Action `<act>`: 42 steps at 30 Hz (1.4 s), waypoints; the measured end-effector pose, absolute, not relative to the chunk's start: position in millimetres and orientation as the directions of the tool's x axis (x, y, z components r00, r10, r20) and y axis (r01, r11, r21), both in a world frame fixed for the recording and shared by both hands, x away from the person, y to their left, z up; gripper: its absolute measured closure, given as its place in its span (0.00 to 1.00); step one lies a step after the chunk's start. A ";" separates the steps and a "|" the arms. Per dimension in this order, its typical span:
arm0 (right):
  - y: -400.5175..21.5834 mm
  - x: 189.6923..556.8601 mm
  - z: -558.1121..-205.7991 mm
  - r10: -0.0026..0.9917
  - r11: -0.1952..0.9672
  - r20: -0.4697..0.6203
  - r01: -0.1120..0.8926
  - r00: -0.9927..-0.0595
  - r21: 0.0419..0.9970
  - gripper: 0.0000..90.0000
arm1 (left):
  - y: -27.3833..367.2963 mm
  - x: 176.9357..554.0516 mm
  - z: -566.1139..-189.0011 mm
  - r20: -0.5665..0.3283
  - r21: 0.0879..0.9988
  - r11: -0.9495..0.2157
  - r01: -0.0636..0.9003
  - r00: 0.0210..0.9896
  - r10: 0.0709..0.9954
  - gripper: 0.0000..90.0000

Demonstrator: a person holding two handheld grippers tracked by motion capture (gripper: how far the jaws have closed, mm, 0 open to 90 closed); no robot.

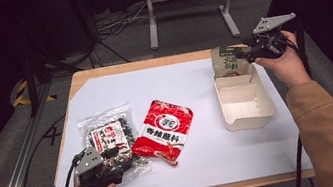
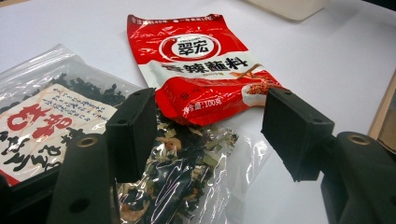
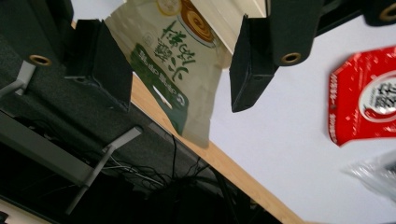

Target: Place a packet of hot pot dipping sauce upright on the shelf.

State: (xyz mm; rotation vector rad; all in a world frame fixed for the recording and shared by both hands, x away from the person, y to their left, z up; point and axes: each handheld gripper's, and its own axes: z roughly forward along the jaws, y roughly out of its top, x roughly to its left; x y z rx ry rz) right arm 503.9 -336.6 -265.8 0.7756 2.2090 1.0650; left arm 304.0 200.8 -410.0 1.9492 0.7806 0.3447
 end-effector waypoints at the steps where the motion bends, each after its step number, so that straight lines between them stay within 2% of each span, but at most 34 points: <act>1: -334.1 500.3 -262.3 0.709 0.501 -0.222 0.256 -0.669 0.827 0.42 | 200.7 304.2 -409.8 -0.083 0.868 -0.325 0.375 0.755 0.650 0.40; 6: -318.6 482.4 -248.2 0.719 0.439 -0.171 0.250 -0.673 0.863 0.41 | 199.2 304.9 -409.3 -0.082 0.869 -0.326 0.372 0.758 0.647 0.40; 21: -264.1 444.5 -239.3 0.657 0.405 -0.117 0.219 -0.745 0.888 0.38 | 199.4 305.6 -409.1 -0.077 0.871 -0.328 0.365 0.762 0.643 0.40; 24: -254.8 440.8 -242.0 0.666 0.404 -0.093 0.252 -0.740 0.879 0.38 | 199.8 304.6 -409.2 -0.082 0.869 -0.327 0.371 0.761 0.644 0.40; 42: -205.1 444.5 -278.6 0.609 0.441 -0.029 0.308 -0.793 0.843 0.40 | 201.6 302.3 -409.5 -0.075 0.869 -0.330 0.368 0.758 0.648 0.40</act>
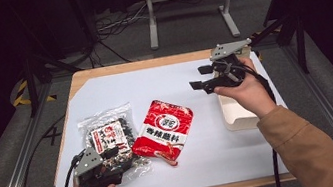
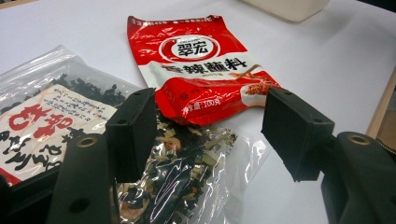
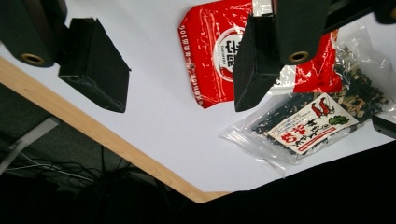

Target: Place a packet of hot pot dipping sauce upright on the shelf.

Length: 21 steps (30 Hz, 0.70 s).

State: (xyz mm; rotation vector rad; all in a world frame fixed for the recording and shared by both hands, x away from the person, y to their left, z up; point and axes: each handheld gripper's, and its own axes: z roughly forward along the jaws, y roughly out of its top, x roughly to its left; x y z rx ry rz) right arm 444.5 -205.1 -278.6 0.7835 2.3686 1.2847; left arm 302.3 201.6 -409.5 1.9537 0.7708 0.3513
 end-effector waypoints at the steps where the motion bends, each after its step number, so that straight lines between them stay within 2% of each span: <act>1: -202.1 445.4 -281.2 0.606 0.441 -0.026 0.309 -0.795 0.842 0.40 | 201.6 302.4 -409.4 -0.075 0.870 -0.329 0.367 0.758 0.648 0.40; 21: -166.4 471.2 -333.4 0.598 0.518 0.037 0.421 -0.801 0.745 0.41 | 201.8 302.6 -409.3 -0.074 0.869 -0.331 0.367 0.760 0.646 0.40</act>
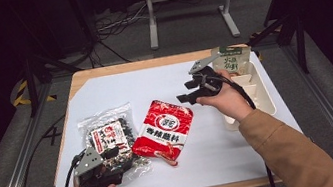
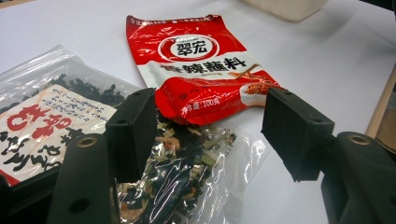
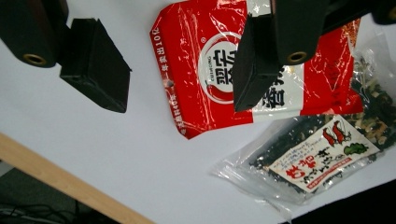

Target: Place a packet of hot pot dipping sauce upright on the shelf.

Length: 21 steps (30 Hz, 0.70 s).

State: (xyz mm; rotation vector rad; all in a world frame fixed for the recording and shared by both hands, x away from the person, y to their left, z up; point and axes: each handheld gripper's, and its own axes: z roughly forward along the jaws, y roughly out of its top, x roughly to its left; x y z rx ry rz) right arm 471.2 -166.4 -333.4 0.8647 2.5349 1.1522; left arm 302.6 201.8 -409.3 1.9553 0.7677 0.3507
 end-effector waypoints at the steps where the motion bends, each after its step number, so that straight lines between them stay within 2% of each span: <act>1: -165.0 472.9 -336.2 0.595 0.528 0.041 0.429 -0.803 0.733 0.41 | 201.8 302.5 -409.4 -0.075 0.869 -0.332 0.368 0.759 0.647 0.40; 21: -150.6 493.7 -380.4 0.633 0.576 0.096 0.550 -0.768 0.605 0.43 | 201.5 302.4 -409.6 -0.080 0.867 -0.330 0.373 0.758 0.647 0.40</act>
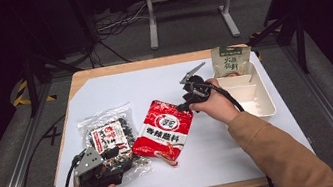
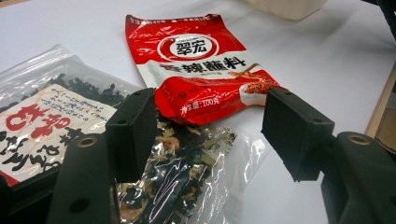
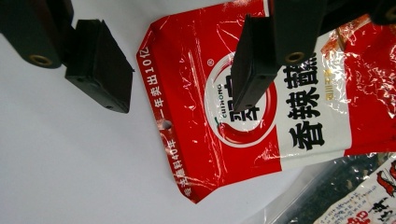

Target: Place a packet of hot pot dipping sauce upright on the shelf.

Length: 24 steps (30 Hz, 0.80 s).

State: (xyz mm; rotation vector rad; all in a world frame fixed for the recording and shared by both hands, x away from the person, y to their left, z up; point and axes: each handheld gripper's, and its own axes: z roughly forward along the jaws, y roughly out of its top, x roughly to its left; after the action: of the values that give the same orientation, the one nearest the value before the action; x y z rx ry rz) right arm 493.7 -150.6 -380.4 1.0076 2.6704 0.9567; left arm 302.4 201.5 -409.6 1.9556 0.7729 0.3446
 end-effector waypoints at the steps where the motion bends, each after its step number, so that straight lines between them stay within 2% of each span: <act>1: -149.8 494.5 -382.4 0.635 0.578 0.098 0.555 -0.766 0.598 0.43 | 201.5 302.4 -409.6 -0.080 0.867 -0.330 0.372 0.759 0.647 0.40; 24: -150.0 506.0 -405.6 0.675 0.585 0.143 0.642 -0.724 0.496 0.40 | 201.9 302.7 -409.8 -0.082 0.869 -0.327 0.372 0.760 0.645 0.40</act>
State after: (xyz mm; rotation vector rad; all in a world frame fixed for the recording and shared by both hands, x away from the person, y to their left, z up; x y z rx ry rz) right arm 506.0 -150.0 -405.6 1.1405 2.7417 0.8201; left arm 302.7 201.9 -409.8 1.9522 0.7711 0.3423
